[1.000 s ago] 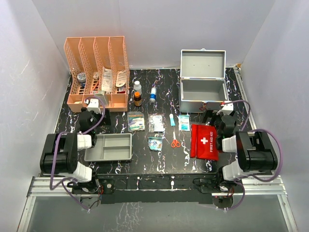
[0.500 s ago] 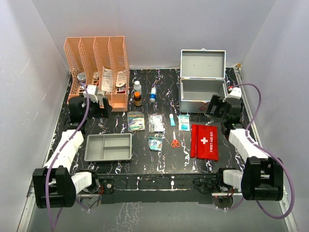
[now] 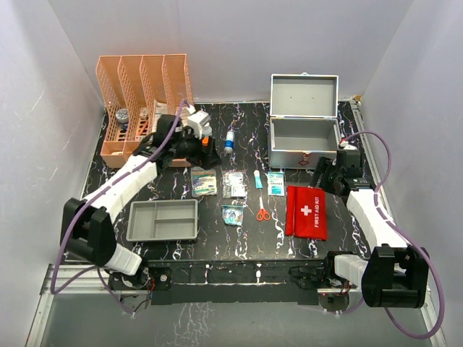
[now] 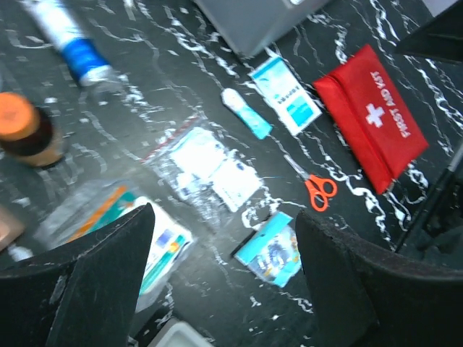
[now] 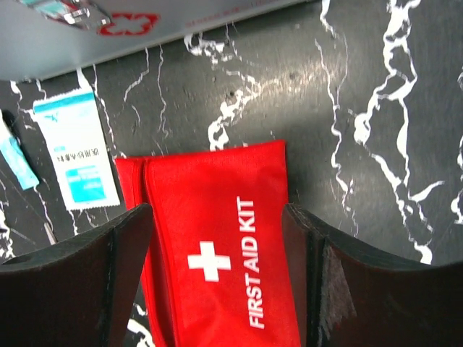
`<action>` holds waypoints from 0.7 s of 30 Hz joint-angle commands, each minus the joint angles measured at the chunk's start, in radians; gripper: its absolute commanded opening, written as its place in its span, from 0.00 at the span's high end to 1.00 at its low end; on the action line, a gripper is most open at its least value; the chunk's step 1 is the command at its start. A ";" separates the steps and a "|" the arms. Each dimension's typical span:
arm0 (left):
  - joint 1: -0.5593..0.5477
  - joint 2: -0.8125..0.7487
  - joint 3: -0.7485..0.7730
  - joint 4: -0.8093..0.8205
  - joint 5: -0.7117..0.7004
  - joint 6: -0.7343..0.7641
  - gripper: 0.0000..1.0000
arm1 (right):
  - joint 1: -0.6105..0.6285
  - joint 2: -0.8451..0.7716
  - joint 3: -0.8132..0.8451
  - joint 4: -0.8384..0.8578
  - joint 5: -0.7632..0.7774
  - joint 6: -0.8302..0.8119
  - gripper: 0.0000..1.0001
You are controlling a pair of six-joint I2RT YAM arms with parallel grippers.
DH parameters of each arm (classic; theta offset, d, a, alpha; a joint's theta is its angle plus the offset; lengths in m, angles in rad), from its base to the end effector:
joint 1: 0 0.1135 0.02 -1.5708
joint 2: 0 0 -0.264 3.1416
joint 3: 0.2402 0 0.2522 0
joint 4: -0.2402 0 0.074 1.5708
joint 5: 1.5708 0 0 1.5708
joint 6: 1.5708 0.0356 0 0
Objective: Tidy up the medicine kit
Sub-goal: Pick up the medicine pouch from the center of the board.
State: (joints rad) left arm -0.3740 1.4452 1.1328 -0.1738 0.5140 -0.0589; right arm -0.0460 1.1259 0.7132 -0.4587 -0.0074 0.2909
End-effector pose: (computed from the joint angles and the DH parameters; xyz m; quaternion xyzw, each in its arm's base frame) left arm 0.3020 -0.1373 0.3082 0.2595 0.7975 -0.3198 0.4408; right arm 0.2252 -0.0101 0.2246 0.1563 0.9264 0.0453 0.3396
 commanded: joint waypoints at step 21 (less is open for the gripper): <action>-0.364 0.505 0.296 0.190 0.236 -0.460 0.29 | -0.001 -0.026 0.065 -0.251 0.029 0.141 0.34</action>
State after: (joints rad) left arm -0.7071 1.9469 1.4059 -0.0341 0.6781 -0.4118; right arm -0.0460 1.1122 0.7448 -0.7010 0.0044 0.4026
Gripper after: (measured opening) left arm 0.711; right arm 0.671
